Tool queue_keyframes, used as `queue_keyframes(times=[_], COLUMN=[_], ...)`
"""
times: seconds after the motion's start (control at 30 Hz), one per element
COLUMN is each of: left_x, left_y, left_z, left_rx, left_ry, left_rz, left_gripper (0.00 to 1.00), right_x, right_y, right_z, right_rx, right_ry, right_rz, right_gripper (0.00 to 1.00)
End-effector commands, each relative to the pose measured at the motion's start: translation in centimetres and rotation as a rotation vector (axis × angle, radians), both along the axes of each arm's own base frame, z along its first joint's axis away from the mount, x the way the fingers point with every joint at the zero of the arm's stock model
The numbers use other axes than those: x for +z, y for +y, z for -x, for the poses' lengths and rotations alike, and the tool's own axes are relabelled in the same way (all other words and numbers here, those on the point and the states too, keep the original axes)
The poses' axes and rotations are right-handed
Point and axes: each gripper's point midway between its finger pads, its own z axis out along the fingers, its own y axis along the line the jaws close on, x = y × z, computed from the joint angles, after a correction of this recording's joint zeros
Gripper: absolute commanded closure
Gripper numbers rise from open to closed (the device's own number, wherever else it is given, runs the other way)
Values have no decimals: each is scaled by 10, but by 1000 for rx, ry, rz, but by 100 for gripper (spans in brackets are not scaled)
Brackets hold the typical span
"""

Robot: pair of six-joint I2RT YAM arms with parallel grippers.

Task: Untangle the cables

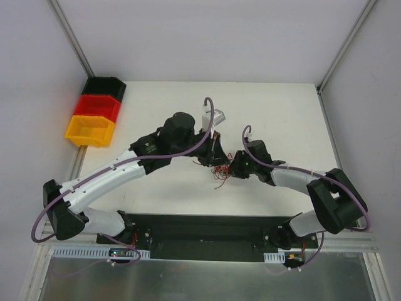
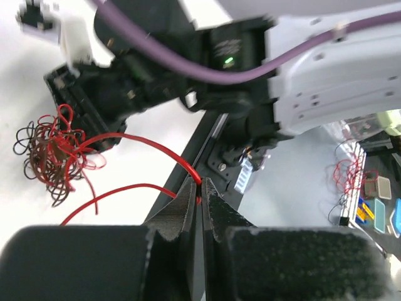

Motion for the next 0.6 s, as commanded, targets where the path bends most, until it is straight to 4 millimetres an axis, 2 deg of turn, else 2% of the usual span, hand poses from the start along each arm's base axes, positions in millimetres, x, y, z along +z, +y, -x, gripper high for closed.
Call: queue_keyframes(times=[0.0,0.17,0.23,0.33,0.47,0.53,0.57], left_x=[102,182,208,240,259,252,243], left_y=[19,63,81,111,139,138,130], left_z=[6,-10,-17,-30,-44,-48,-47], left_rx=[-5,168,247,378,511,513,479], left_ry=[-241,-451,-517,-612,-694,-693,-681], left_rz=[151,147,133,108,62,34,25], left_gripper=[100,100,100,100,100,100,100], right_x=[15,-3,-12,-14,-5,5,10], right_y=[-16,-64,-95,-132,-169,-172,-168], right_z=[-43,-48,-48,-46,-44,-45,-45], right_rx=[-133,-230,-300,-379,-440,-412,-379], right_ry=[-112,-56,-31,2,-8,-35,-52], right_rz=[90,255,345,414,491,491,477], right_gripper=[92,93,93,87,74,66,55])
